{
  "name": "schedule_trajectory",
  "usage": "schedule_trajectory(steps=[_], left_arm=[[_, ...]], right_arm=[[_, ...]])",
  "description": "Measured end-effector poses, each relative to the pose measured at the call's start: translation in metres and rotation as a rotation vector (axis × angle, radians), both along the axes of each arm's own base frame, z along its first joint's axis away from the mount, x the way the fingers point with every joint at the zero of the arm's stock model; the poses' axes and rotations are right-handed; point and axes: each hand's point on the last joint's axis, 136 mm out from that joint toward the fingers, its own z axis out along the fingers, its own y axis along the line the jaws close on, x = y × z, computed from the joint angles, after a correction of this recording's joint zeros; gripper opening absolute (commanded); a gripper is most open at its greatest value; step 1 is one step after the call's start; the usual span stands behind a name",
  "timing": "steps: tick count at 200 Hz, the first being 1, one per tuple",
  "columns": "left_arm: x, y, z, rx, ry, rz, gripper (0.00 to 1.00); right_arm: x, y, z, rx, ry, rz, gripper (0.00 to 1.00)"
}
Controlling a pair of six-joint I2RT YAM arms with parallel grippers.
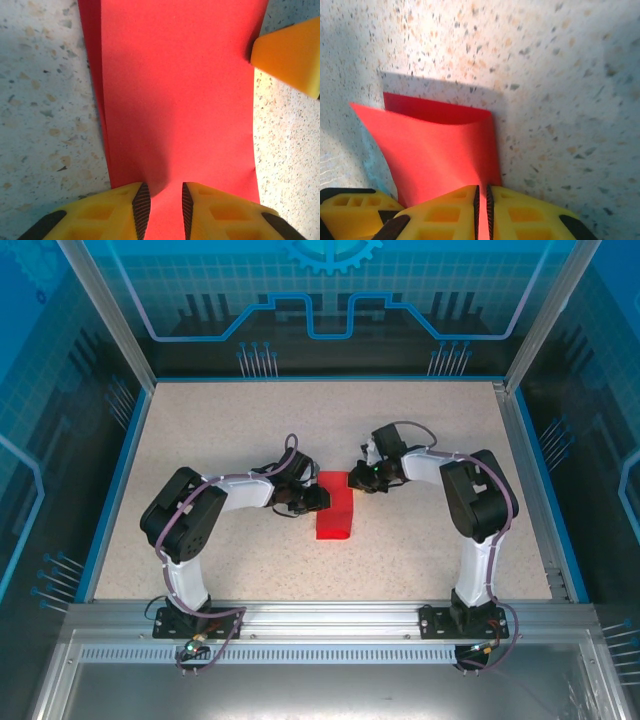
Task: Fold a paper plane with a square sheet of paper (pick it up from the middle)
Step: Fold the square sheet of paper in half at the center of the table.
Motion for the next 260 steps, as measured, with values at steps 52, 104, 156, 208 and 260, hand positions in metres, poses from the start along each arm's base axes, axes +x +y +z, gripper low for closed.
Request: schedule_trajectory(steps=[52,104,156,208,260], left_arm=[[0.000,0.000,0.000,0.000,0.000,0.000,0.30],[0.000,0.000,0.000,0.001,-0.002,-0.003,0.30],[0.000,0.000,0.000,0.002,-0.003,-0.006,0.30],[-0.002,0.001,0.000,0.012,-0.017,-0.008,0.30],[-0.002,0.002,0.000,0.024,-0.038,-0.019,0.30]], right_arm=[[-0.006,0.009,0.010,-0.005,-0.020,0.030,0.16],[-0.015,0.026,0.012,0.002,-0.029,0.075,0.15],[-0.007,0.022,-0.002,0.010,-0.002,0.075,0.15],[-0.002,0.022,-0.003,0.011,-0.002,0.076,0.16],[0.011,0.020,-0.002,0.015,0.009,0.031,0.18]])
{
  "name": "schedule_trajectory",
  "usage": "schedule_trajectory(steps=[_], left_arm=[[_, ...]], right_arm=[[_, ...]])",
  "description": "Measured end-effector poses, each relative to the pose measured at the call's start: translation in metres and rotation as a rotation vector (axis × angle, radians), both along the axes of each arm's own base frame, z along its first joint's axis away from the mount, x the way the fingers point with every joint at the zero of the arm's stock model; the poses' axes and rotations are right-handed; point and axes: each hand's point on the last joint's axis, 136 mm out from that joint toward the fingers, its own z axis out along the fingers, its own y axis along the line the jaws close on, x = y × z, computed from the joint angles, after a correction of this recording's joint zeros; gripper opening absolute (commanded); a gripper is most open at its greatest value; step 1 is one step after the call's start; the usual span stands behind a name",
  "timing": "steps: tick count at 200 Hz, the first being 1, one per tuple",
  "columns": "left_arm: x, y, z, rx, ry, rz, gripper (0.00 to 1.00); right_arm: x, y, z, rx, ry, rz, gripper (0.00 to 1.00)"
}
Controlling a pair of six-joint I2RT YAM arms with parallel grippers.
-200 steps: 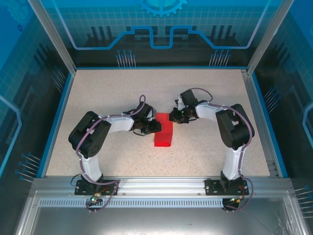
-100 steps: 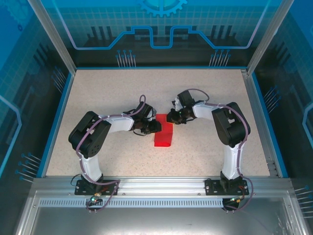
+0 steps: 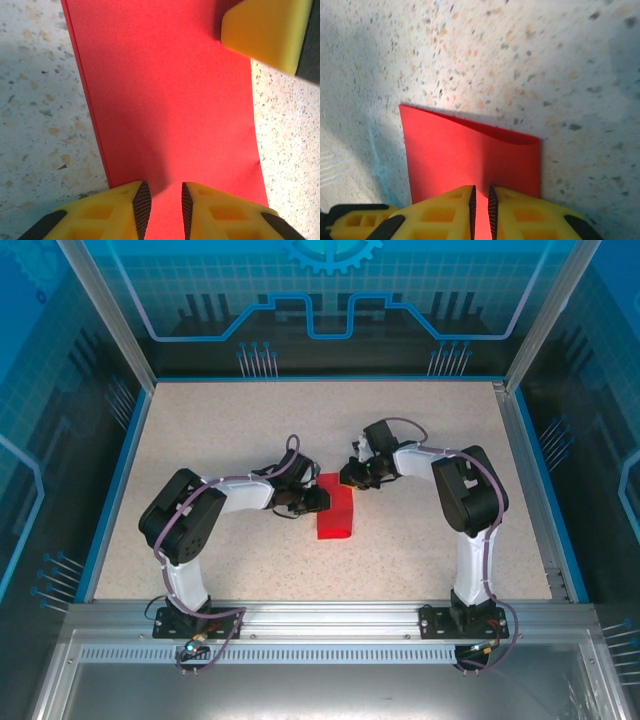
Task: Fold a paper plane with a square sheet of paper (pick it up from the middle)
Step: Fold the square sheet of paper in half at the center of the table.
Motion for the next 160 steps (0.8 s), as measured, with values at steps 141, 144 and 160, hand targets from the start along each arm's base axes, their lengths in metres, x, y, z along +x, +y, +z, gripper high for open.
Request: schedule_trajectory(steps=[141,144,160], left_arm=[[-0.001,0.000,0.000,0.001,-0.020,-0.019,0.30],[-0.001,0.000,0.000,0.001,-0.020,-0.019,0.30],[-0.001,0.000,0.000,0.001,-0.020,-0.019,0.30]], right_arm=[[0.031,-0.016,0.001,-0.005,0.000,-0.110,0.15],[0.032,-0.018,0.001,-0.007,-0.003,-0.115,0.15],[0.038,-0.026,0.001,-0.014,-0.012,-0.137,0.15]])
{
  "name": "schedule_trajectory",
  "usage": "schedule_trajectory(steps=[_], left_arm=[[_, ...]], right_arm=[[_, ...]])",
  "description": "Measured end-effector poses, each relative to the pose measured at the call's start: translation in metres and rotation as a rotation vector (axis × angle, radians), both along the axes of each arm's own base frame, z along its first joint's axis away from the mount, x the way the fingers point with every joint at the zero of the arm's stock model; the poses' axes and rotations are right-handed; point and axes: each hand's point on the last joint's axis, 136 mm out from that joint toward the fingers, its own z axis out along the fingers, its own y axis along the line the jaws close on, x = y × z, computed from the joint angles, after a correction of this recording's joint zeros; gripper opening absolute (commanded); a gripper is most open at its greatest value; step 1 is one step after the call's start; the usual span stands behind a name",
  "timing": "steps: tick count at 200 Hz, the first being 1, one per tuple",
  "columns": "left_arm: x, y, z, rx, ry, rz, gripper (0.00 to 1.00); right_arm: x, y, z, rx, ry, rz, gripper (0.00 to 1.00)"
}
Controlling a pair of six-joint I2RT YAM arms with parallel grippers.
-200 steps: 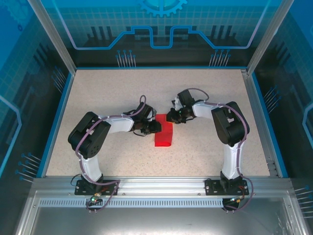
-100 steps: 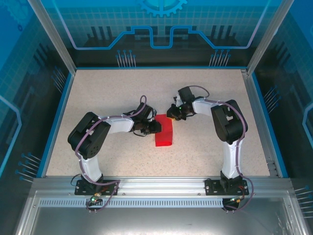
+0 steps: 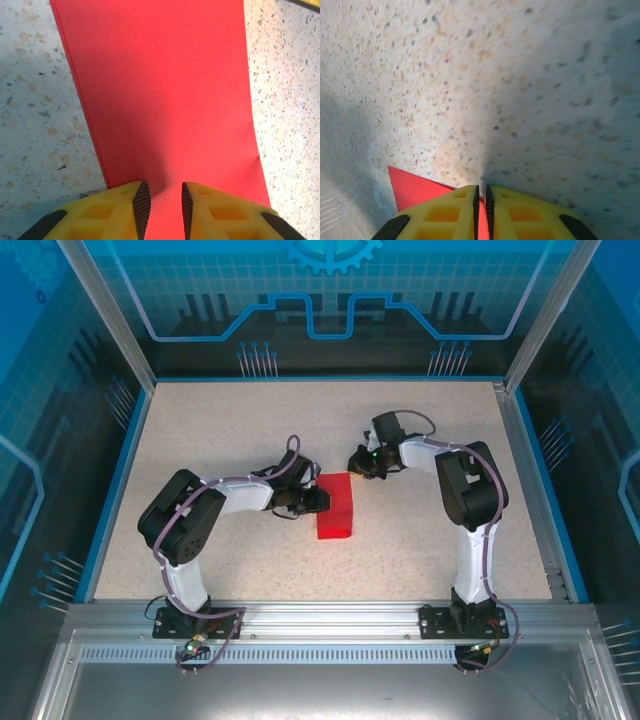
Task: Fold a paper plane with a square sheet of paper (pick it up from the middle)
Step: Fold the square sheet of paper in half at the center of the table.
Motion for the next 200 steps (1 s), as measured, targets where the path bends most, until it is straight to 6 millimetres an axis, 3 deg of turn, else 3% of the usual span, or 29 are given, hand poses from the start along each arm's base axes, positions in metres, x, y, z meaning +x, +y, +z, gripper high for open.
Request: schedule_trajectory(steps=[37,68,99,138,200], left_arm=[[0.000,0.000,0.000,0.000,0.001,0.000,0.30],[0.001,-0.001,0.000,0.001,0.003,0.000,0.30],[0.001,-0.001,-0.001,0.008,0.016,0.000,0.30],[0.001,-0.001,-0.002,0.011,0.020,0.000,0.30],[0.001,-0.001,-0.002,0.013,0.025,0.000,0.30]], right_arm=[[-0.003,-0.005,0.002,-0.015,-0.023,0.004,0.15],[-0.036,-0.013,0.016,-0.019,-0.028,0.015,0.14],[-0.064,0.010,0.034,0.014,-0.060,0.087,0.14],[-0.099,0.038,0.024,0.024,-0.018,0.183,0.14],[-0.107,0.035,-0.002,-0.002,0.040,0.196,0.14]])
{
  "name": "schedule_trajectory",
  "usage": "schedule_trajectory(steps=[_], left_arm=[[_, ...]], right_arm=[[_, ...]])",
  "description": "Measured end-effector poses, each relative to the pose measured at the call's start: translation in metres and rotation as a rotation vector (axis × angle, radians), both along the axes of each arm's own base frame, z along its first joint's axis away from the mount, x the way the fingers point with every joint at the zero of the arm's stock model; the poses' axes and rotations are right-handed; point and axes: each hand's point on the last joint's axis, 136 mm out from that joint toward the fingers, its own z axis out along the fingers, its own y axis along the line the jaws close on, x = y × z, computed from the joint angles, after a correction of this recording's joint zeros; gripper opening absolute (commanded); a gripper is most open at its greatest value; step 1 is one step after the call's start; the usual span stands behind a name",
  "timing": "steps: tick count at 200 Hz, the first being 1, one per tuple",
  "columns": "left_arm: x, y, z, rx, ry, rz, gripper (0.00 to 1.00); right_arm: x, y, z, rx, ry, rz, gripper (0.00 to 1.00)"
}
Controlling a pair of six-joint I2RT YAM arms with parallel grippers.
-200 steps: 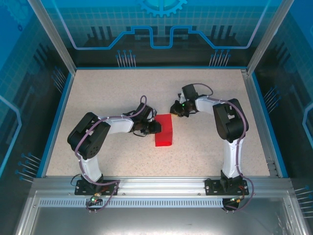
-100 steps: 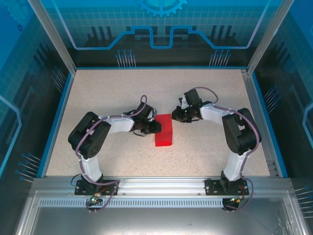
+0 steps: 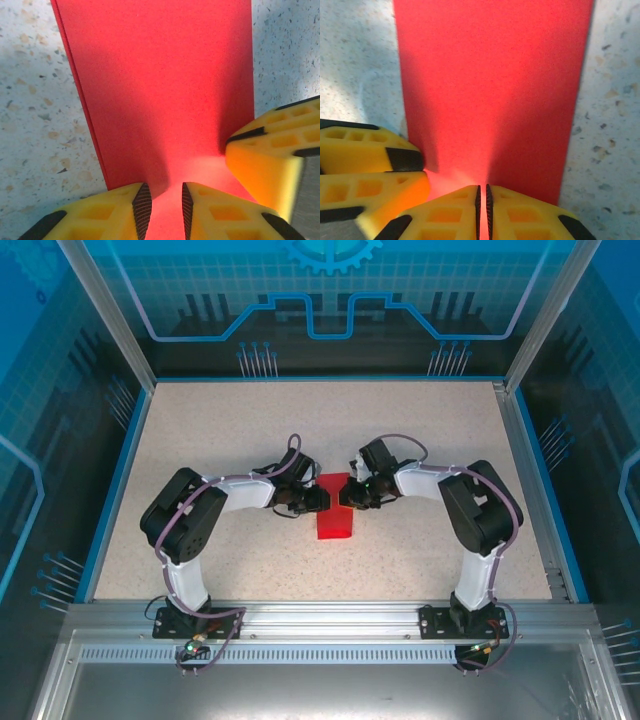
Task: Fold a paper plane with a square sheet of paper (pick it up from the middle)
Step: Fold the square sheet of paper in half at the center of the table.
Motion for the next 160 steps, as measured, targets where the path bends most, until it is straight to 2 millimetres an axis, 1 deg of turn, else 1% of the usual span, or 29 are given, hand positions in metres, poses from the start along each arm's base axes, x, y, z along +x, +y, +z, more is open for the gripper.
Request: schedule_trajectory(steps=[74,160], left_arm=[[0.000,0.000,0.000,0.005,0.008,0.000,0.30],[0.000,0.000,-0.001,0.021,0.011,-0.024,0.30]], right_arm=[[-0.004,0.003,-0.001,0.025,-0.035,0.064,0.14],[-0.023,-0.003,-0.001,0.027,-0.064,0.151,0.14]])
